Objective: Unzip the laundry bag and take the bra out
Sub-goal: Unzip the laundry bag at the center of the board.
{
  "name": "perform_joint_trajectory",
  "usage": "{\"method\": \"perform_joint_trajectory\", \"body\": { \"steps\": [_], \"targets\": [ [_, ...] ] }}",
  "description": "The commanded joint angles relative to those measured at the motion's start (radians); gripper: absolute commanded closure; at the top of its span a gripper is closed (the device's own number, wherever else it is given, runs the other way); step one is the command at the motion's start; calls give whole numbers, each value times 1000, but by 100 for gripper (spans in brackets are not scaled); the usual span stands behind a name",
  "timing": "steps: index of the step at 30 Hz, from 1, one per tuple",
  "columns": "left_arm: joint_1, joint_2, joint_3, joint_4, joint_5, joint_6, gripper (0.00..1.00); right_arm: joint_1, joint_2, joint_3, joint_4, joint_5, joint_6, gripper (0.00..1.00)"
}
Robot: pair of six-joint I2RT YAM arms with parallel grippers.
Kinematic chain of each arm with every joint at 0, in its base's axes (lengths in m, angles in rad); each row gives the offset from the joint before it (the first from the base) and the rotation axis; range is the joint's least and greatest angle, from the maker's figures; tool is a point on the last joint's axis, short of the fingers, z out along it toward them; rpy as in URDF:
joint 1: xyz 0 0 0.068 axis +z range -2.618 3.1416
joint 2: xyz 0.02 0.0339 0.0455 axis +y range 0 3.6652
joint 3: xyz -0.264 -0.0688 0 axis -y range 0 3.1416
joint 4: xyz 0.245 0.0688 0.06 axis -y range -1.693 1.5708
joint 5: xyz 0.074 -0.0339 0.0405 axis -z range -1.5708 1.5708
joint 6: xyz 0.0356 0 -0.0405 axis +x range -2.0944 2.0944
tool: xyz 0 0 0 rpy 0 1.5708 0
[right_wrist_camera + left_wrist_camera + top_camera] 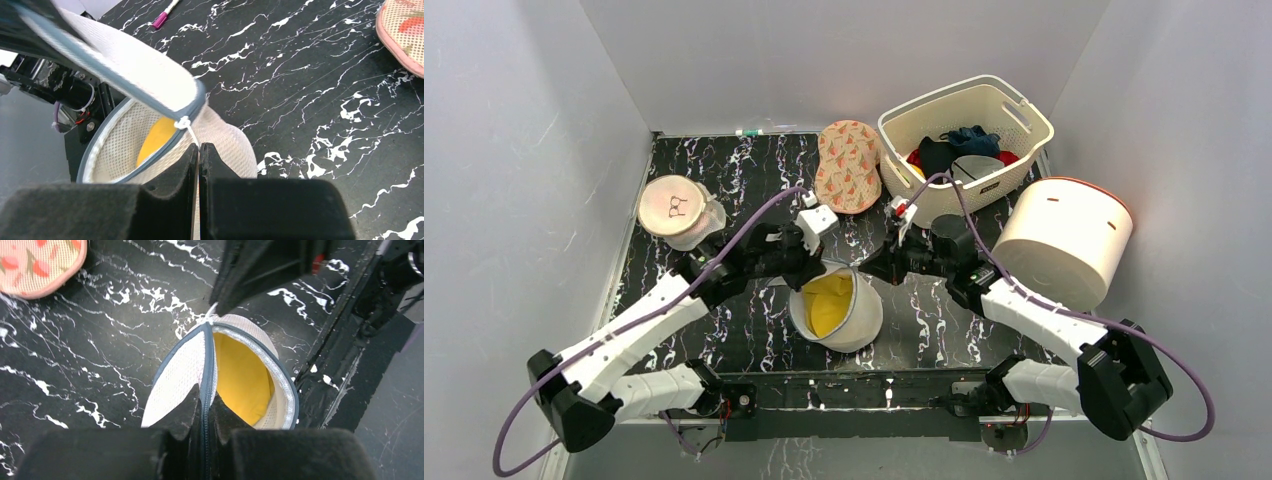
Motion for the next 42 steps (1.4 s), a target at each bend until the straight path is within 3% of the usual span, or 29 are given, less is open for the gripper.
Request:
{"method": "perform_joint_trajectory", "body": {
  "steps": [1,9,14,18,24,32,42],
  "targets": [
    [1,-125,17,-28,93,83,100,-59,44,52,-38,53,-7,100],
    [1,-266,-54,127,234,49,100,-65,106,99,-75,-139,-88,100],
    [1,-240,-34,164,99,-51,100,-65,93,115,-95,-96,-62,100],
    [0,-166,20,73,50,-63,100,-65,39,101,-106,-25,-56,72],
    [1,-161,7,54,69,-5,100,-67,-48,109,-141,-83,-78,58],
    [1,-250,-106,151,184,116,100,-65,-86,61,-14,-309,-157,60],
    [1,-281,-204,256,252,176,100,8,4,57,147,-360,-108,60]
  ]
}}
